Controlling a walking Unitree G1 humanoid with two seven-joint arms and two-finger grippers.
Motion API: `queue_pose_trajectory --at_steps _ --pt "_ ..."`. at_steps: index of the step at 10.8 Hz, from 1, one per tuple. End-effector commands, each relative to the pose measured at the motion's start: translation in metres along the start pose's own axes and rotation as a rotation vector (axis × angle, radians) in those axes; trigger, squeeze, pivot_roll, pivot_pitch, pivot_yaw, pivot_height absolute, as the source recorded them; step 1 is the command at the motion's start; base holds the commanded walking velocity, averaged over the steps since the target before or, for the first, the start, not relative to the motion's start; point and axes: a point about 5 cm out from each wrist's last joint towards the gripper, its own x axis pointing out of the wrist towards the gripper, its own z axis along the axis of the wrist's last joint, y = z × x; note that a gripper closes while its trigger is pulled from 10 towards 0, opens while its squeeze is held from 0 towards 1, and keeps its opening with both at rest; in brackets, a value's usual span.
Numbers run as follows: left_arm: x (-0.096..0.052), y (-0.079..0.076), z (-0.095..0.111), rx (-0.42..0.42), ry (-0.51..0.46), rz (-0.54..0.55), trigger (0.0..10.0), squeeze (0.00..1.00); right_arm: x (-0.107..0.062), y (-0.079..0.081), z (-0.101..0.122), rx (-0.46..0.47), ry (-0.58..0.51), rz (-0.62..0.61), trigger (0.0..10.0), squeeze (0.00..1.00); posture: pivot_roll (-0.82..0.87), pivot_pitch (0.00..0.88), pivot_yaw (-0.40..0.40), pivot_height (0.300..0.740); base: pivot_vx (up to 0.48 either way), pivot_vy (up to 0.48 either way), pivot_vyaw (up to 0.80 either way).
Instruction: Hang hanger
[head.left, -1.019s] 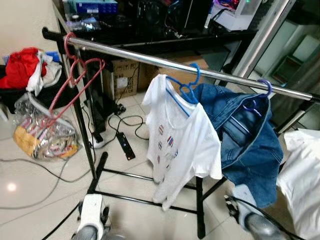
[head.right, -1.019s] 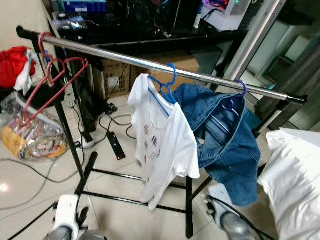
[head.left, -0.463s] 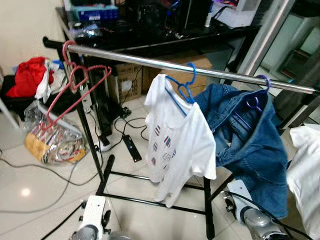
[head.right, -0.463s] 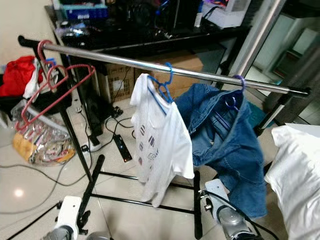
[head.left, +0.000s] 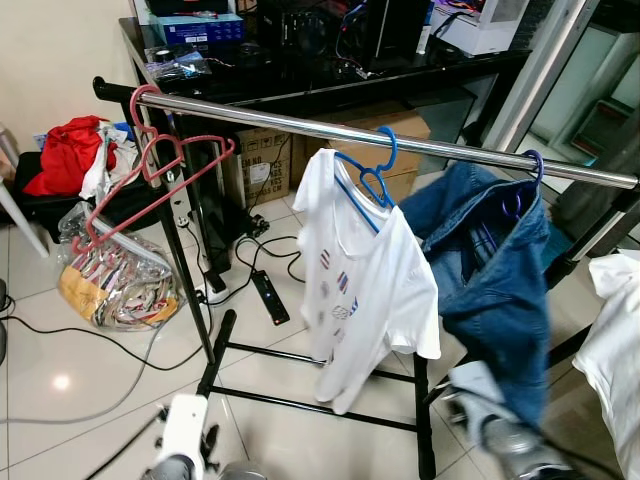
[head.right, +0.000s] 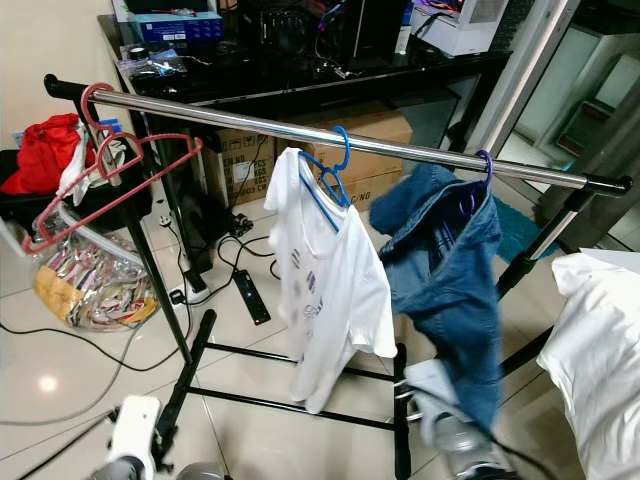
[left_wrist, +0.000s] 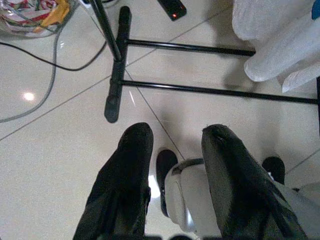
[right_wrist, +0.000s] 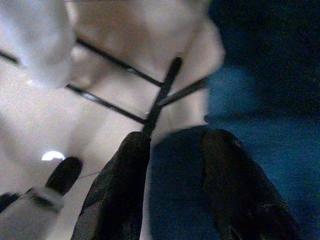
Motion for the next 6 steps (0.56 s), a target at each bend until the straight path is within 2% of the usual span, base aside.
queue_pose_trajectory --at_steps 1,4,5,6 --pt "0.0 -0.003 -0.001 0.02 0.013 -0.021 10.0 0.0 0.0 -0.011 0.004 0.058 -0.005 -0.046 10.0 0.0 0.3 0.0 -0.069 0.74 0.0 0.0 0.0" --pt "0.003 -0.003 0.006 0.03 0.0 -0.026 10.0 0.0 -0.003 -0.011 -0.005 0.106 -0.025 -0.019 10.0 0.0 0.3 0.0 -0.099 0.74 0.0 0.0 0.0" --pt "0.003 0.0 0.007 0.006 -0.004 -0.004 10.0 0.0 -0.003 -0.005 -0.006 0.102 -0.026 0.012 10.0 0.0 0.31 0.0 -0.13 0.74 0.0 0.0 0.0" --pt "0.002 0.001 0.004 -0.009 0.002 0.017 10.0 0.0 -0.002 0.004 -0.003 0.054 -0.028 0.072 10.0 0.0 0.34 0.0 -0.154 0.74 0.0 0.0 0.0"
